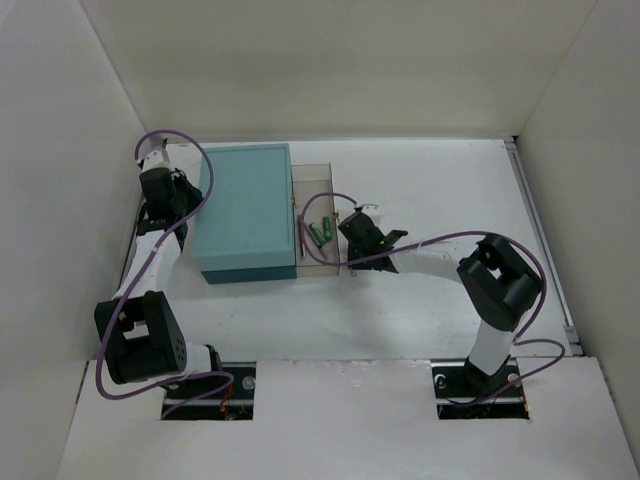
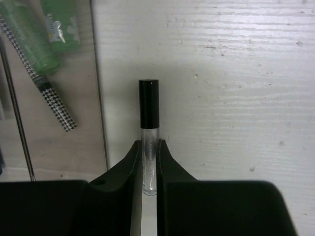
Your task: Organize the makeup
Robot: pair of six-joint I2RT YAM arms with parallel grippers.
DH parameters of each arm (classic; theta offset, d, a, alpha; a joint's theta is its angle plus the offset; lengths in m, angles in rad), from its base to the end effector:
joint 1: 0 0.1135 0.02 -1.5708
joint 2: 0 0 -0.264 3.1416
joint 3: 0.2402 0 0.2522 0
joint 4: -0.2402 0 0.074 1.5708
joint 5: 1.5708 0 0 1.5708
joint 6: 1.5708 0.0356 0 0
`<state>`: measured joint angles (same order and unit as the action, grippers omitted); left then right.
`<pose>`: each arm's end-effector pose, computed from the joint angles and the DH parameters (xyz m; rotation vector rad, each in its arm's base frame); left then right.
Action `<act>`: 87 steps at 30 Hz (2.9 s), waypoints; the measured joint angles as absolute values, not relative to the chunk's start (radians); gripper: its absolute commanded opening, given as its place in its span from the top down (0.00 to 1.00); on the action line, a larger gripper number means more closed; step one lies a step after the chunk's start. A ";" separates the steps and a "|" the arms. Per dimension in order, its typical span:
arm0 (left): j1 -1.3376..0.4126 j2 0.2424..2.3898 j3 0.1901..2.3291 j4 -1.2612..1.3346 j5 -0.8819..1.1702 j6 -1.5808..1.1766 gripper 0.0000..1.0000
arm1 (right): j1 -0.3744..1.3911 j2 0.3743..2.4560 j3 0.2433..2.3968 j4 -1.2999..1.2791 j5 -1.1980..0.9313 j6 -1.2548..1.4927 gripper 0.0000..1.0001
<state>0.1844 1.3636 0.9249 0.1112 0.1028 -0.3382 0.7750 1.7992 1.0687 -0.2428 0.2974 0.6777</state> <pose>0.3118 0.0544 0.2869 -0.4232 1.8539 -0.2021 0.2667 0.2466 0.1626 -0.0063 2.4971 0.2308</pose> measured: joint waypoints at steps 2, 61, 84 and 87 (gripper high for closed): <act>0.184 1.363 0.925 0.111 0.103 -0.338 0.90 | 0.775 1.785 1.060 -0.251 0.310 0.678 0.96; 0.144 1.371 0.923 0.124 0.037 -0.337 0.91 | 0.693 2.072 1.408 -0.031 -0.102 0.606 0.77; 0.120 1.248 1.139 -0.274 -0.123 -0.341 0.25 | 0.637 1.625 1.121 0.054 -0.130 0.656 0.00; 0.104 1.164 1.207 -0.306 -0.144 -0.344 0.00 | 0.565 1.472 1.071 0.025 -0.063 0.643 0.00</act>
<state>0.1040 1.1637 1.2072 -0.3061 -0.1440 -0.3439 0.5652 1.4715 1.0706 0.0246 -0.0628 0.6434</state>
